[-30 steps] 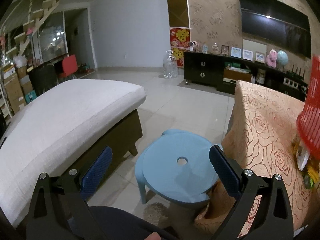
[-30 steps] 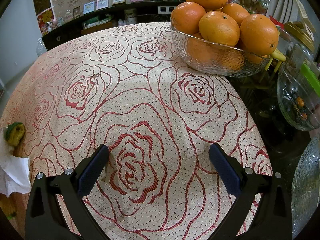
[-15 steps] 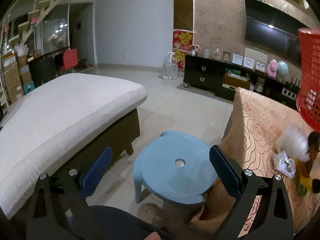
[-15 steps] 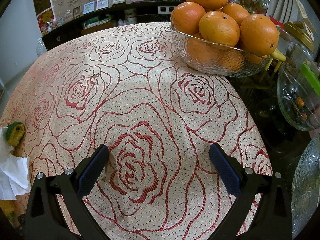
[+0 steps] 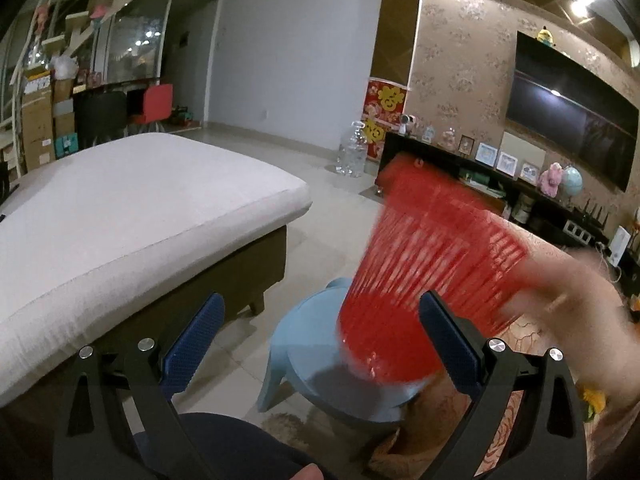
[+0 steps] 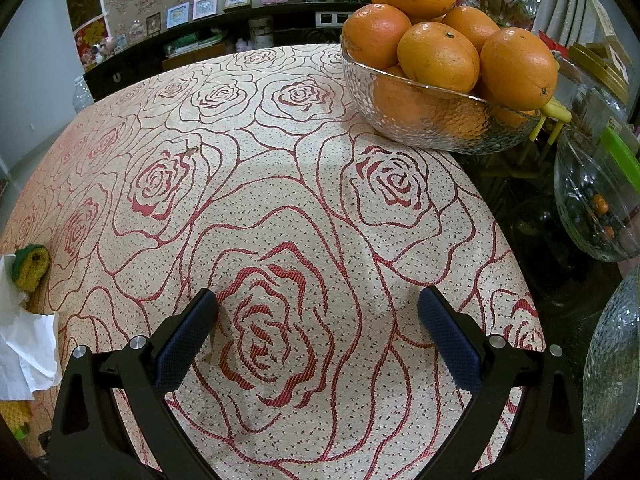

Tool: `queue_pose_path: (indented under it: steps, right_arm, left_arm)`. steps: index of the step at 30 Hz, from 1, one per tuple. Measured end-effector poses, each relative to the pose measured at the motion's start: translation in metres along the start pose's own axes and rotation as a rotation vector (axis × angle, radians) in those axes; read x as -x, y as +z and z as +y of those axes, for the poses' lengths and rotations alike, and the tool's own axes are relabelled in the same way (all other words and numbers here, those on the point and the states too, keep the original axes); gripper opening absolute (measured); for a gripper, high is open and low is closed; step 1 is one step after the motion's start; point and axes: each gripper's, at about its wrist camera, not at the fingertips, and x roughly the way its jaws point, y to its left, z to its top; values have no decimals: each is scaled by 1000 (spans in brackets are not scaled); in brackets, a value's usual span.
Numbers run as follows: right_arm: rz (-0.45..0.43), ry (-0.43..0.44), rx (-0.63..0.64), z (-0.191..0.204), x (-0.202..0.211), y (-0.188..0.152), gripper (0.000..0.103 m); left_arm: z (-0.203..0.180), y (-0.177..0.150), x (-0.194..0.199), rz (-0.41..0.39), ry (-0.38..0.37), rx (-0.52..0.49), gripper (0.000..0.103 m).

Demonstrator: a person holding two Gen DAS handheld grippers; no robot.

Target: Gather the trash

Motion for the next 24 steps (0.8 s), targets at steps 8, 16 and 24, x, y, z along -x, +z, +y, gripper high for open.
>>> queue_pose_path:
  steps: [8, 16, 24]
  right_arm:
    - [0, 0, 0, 0, 0, 0, 97]
    - [0, 1, 0, 0, 0, 0, 97]
    - [0, 1, 0, 0, 0, 0, 97]
  left_arm:
    - [2, 3, 0, 7, -8, 5, 94]
    - [-1, 1, 1, 5, -6, -15, 94]
    - [-11, -1, -1, 14, 12, -54, 94]
